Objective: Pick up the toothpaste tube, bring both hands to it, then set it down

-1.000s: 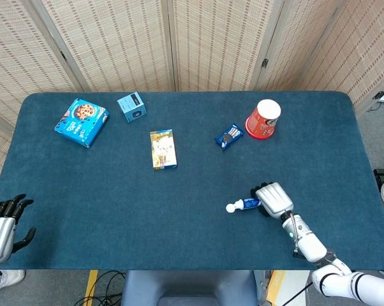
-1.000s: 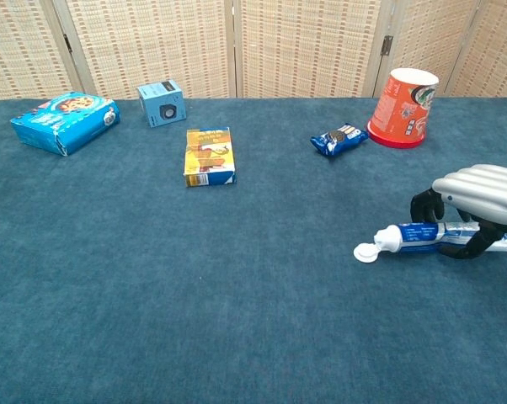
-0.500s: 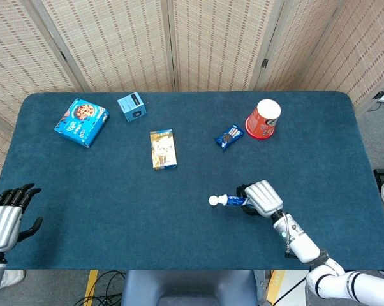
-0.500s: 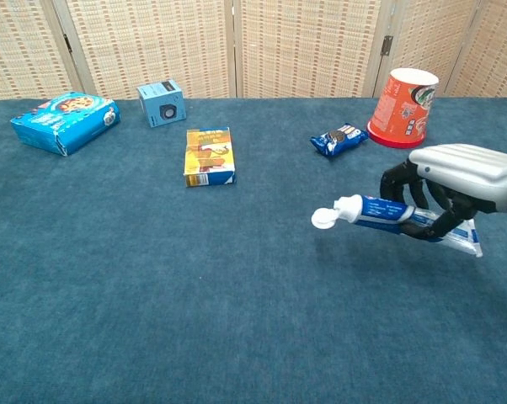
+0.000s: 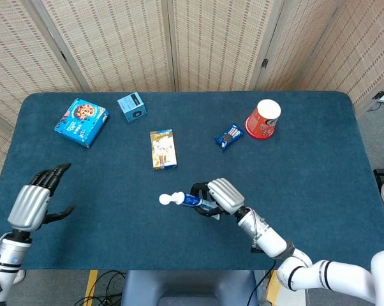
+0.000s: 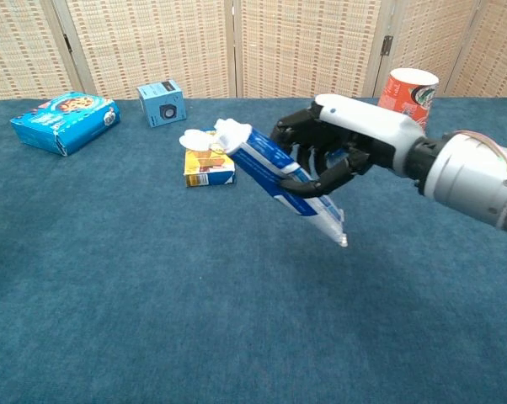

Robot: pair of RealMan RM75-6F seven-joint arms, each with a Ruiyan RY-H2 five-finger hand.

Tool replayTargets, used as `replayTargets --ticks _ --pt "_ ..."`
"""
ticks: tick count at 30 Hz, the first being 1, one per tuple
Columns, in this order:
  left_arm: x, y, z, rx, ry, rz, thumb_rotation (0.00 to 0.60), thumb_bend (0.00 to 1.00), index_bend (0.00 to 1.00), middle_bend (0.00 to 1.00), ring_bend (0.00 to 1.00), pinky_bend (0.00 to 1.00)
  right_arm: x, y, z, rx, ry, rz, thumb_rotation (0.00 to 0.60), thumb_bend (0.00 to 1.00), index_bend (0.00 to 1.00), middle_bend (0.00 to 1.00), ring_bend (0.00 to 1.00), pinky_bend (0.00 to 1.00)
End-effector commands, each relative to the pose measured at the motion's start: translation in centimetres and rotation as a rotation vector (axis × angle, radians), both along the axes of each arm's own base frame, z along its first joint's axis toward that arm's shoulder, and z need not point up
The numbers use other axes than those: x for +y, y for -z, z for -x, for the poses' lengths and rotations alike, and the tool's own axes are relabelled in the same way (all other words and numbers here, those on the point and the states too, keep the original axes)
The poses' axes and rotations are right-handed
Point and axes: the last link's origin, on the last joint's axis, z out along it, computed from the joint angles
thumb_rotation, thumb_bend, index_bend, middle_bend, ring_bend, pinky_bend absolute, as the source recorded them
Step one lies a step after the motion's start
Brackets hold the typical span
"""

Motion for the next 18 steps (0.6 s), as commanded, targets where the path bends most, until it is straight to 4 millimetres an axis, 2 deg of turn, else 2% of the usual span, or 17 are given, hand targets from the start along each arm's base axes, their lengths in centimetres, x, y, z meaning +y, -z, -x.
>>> replayTargets --ticks 1,11,18 --pt "0.3 1.3 -1.9 0.013 0.069 0.036 0.6 0.24 0.02 0.14 0.22 0.22 -0.4 1.1 -1.7 -0.056 0.006 -0.041 0.6 0.7 0.75 0.72 0.59 0.64" --pt "1.3 4.5 -5.8 -0.004 0.187 0.106 0.6 0.24 0.0 0.13 0.22 0.22 -0.6 3.9 -4.4 -0.156 0.026 -0.103 0.6 0.71 0.76 0.72 0.59 0.64" --pt "2.1 6.1 -7.2 -0.03 0.215 0.131 0.6 0.24 0.0 0.13 0.22 0.22 -0.3 4.8 -5.6 -0.169 0.019 -0.136 0.6 0.7 0.77 0.73 0.61 0.64"
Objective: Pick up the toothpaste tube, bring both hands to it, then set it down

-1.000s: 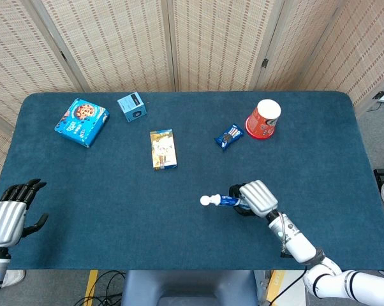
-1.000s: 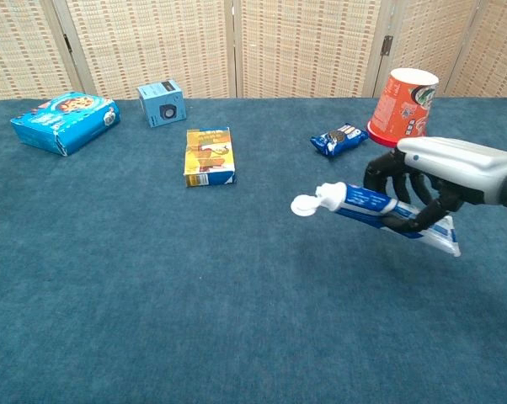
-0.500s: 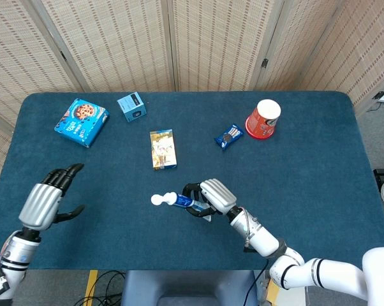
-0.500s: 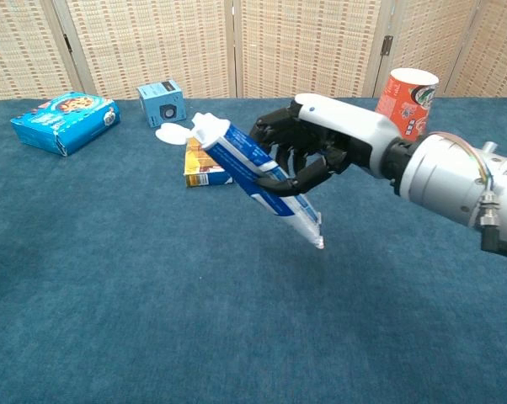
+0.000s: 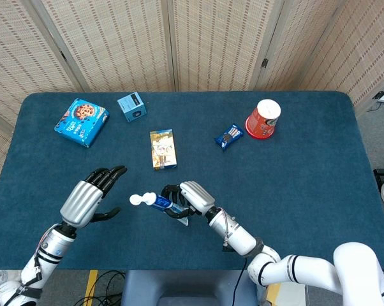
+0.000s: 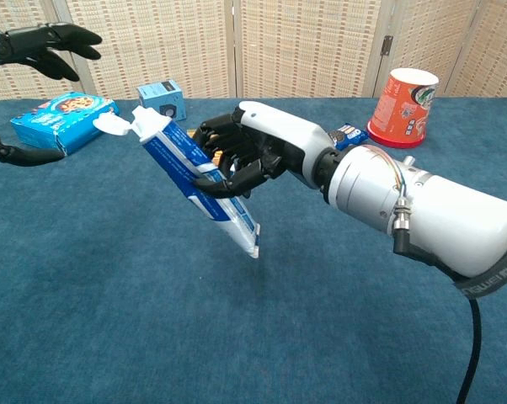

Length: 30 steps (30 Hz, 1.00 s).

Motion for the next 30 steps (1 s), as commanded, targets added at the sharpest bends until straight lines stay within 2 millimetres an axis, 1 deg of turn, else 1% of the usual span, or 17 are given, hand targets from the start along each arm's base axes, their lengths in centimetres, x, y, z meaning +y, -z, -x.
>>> replayTargets --ticks 1,9,18,30 --pt "0.3 0.5 -0.4 -0.008 0.006 0.008 0.6 0.24 0.0 0.13 0.22 0.22 0.1 0.2 -0.3 0.006 -0.008 -0.006 0.6 0.7 0.77 0.73 0.61 0.64" --pt "0.9 1.3 -1.1 -0.04 0.011 0.015 0.6 0.24 0.0 0.12 0.22 0.22 0.5 0.8 -0.9 0.041 -0.03 -0.018 0.6 0.71 0.77 0.74 0.61 0.64" --pt "1.0 1.2 -1.7 -0.044 0.025 0.018 0.6 0.24 0.0 0.12 0.22 0.22 0.4 1.3 -1.1 0.076 -0.029 -0.007 0.6 0.71 0.78 0.74 0.61 0.64" --pt "1.3 1.1 -2.7 -0.062 0.031 0.041 0.6 0.24 0.0 0.12 0.22 0.22 0.5 2.1 -1.8 0.119 -0.044 -0.009 0.6 0.71 0.78 0.74 0.61 0.64"
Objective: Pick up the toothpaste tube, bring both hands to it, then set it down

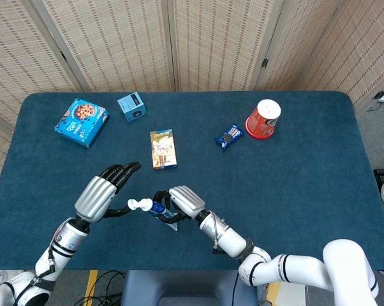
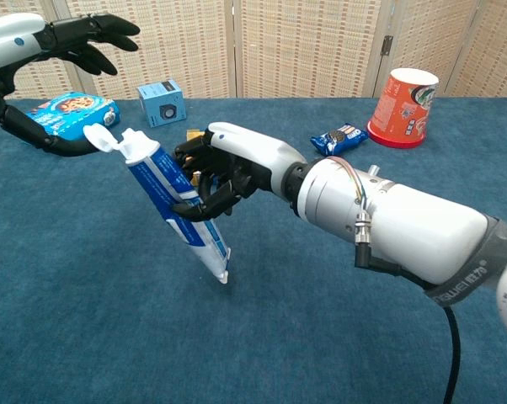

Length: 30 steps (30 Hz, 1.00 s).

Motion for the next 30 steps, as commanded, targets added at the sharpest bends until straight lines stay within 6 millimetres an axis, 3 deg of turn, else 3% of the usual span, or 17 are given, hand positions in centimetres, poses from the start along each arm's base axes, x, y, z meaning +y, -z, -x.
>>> replayTargets --ticks 1,11,15,17,20,23,26,30 --pt "0.1 -0.2 -0.3 0.004 0.004 0.0 0.6 0.24 0.0 0.12 0.22 0.22 0.0 0.2 -0.2 0.016 -0.005 -0.001 0.6 0.71 0.79 0.74 0.61 0.64" --pt "0.4 -1.1 -1.1 -0.011 0.012 0.013 0.6 0.24 0.0 0.12 0.22 0.22 0.3 0.4 -0.5 0.035 -0.011 -0.003 0.6 0.71 0.79 0.75 0.61 0.64" --pt "0.8 -2.3 -1.0 -0.065 -0.026 0.006 0.586 0.21 0.0 0.12 0.2 0.22 0.4 -0.2 -0.2 0.02 -0.003 -0.004 0.6 0.71 0.79 0.75 0.61 0.64" --pt "1.0 -3.0 -1.0 -0.128 -0.061 0.036 0.486 0.17 0.0 0.12 0.18 0.22 0.4 -0.5 -0.1 0.018 -0.005 0.002 0.6 0.71 0.79 0.75 0.61 0.64" --pt "1.2 -3.9 -1.1 -0.258 -0.116 0.114 0.226 0.09 0.02 0.11 0.14 0.2 0.4 -0.8 -0.3 0.014 -0.012 -0.003 0.6 0.7 0.79 0.75 0.61 0.64" --pt "1.4 -4.6 -1.2 -0.35 -0.136 0.167 0.076 0.04 0.05 0.11 0.12 0.18 0.6 -0.8 -0.9 0.008 -0.026 -0.008 0.6 0.7 0.79 0.75 0.61 0.64" --pt "1.5 -4.5 -1.3 -0.349 -0.124 0.185 0.011 0.01 0.07 0.11 0.11 0.18 0.9 -0.7 -1.8 0.006 -0.046 -0.015 0.6 0.71 0.79 0.75 0.62 0.64" --pt "1.3 -3.9 -1.5 -0.327 -0.112 0.202 0.0 0.0 0.07 0.11 0.11 0.18 1.1 -0.6 -3.3 0.006 -0.071 -0.021 0.6 0.71 0.79 0.75 0.62 0.64"
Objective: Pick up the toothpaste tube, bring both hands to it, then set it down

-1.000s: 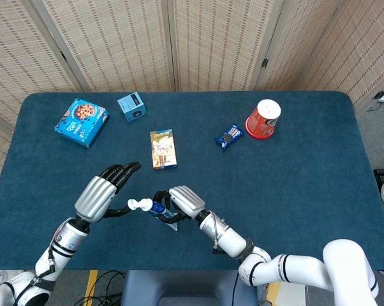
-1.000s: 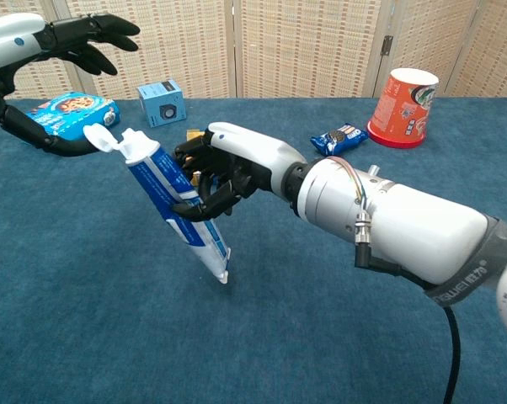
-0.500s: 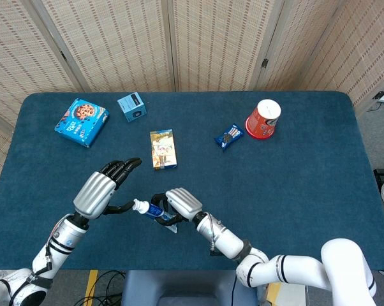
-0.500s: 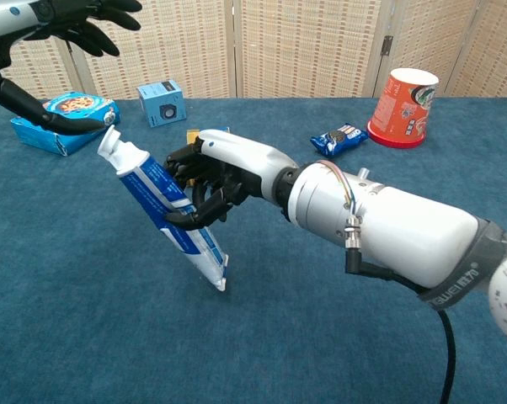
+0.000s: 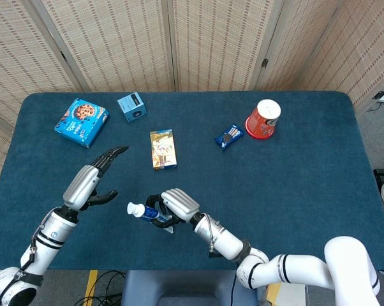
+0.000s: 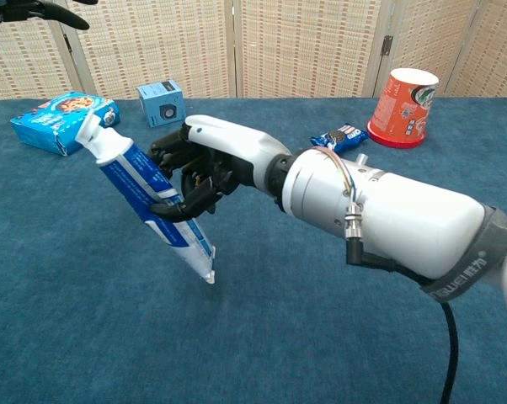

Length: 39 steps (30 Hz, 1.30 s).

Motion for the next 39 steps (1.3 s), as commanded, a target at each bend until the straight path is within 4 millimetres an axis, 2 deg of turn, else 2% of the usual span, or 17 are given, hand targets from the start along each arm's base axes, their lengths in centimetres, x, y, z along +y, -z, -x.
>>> replayTargets --ticks 1,6,14,29,39 --pt "-0.1 0.4 -0.4 0.023 0.017 0.014 0.0 0.0 0.06 0.11 0.11 0.18 0.1 0.1 -1.3 -0.001 -0.017 -0.006 0.6 0.71 0.79 0.75 0.62 0.64" --pt "-0.1 1.1 -0.7 0.055 0.041 0.018 0.0 0.0 0.06 0.11 0.1 0.17 0.0 0.1 -2.9 -0.009 -0.011 -0.014 0.6 0.71 0.79 0.75 0.62 0.64" --pt "-0.2 2.2 -0.6 0.12 0.075 0.016 0.0 0.0 0.06 0.11 0.09 0.17 -0.3 -0.1 -4.3 -0.022 0.005 -0.013 0.6 0.72 0.79 0.75 0.63 0.64" --pt "-0.4 3.6 -0.8 0.205 0.099 0.053 0.0 0.0 0.03 0.09 0.08 0.17 -0.4 -0.2 -5.0 -0.023 0.015 -0.011 0.6 0.73 0.81 0.77 0.64 0.64" --pt "-0.4 3.8 -1.0 0.293 0.109 0.088 0.0 0.0 0.0 0.06 0.07 0.17 -0.5 -0.1 -5.2 -0.005 0.012 -0.008 0.6 0.74 0.82 0.78 0.65 0.64"
